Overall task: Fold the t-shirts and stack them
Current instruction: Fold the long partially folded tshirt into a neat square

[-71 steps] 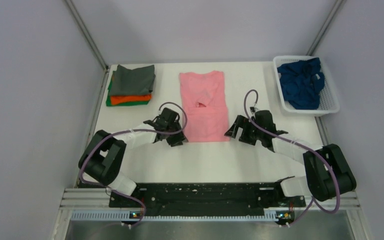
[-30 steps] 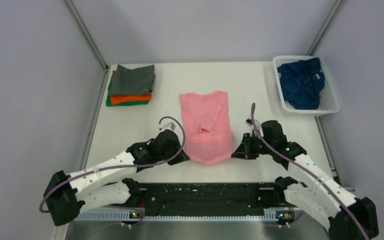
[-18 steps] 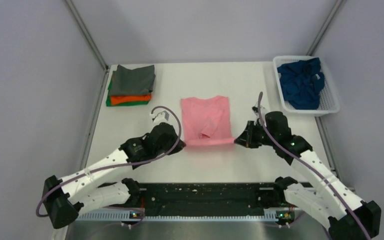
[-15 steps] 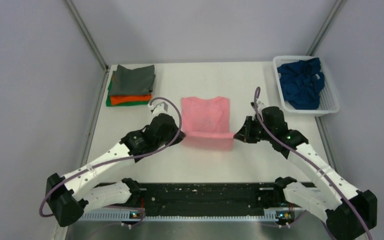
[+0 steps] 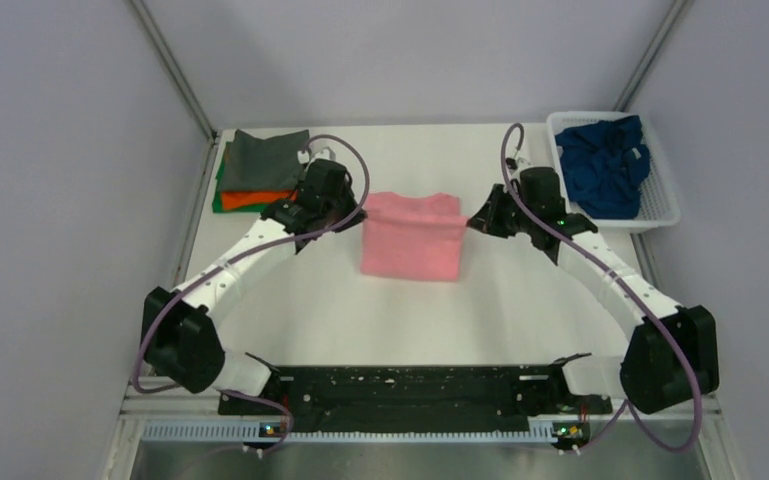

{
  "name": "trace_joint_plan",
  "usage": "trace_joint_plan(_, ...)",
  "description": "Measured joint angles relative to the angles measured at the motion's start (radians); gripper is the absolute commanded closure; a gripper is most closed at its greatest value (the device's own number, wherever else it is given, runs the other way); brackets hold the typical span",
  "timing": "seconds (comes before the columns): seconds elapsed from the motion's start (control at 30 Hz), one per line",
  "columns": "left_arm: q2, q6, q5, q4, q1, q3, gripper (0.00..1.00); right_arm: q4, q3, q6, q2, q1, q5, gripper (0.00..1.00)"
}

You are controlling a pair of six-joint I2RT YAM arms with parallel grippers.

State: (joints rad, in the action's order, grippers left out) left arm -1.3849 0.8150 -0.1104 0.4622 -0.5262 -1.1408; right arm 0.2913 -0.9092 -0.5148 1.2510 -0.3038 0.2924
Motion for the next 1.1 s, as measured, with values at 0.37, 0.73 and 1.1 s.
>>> trace_joint_plan(0.37, -0.277, -0.064, 0.08, -0.013, 0.099, -0.217, 1.0, -0.045, -0.162, 0.033, 0.246, 0.05, -0.034, 1.0)
trace_joint_plan(0.73, -0.559, -0.106, 0.148, 0.038, 0.149, -0.431, 0.99, -0.099, -0.291, 0.043, 0.502, 0.054, -0.066, 1.0)
trace_joint_plan(1.1, -0.689, -0.138, 0.174, 0.114, 0.205, -0.581, 0.01, -0.176, -0.425, 0.112, 0.683, 0.074, -0.13, 0.01)
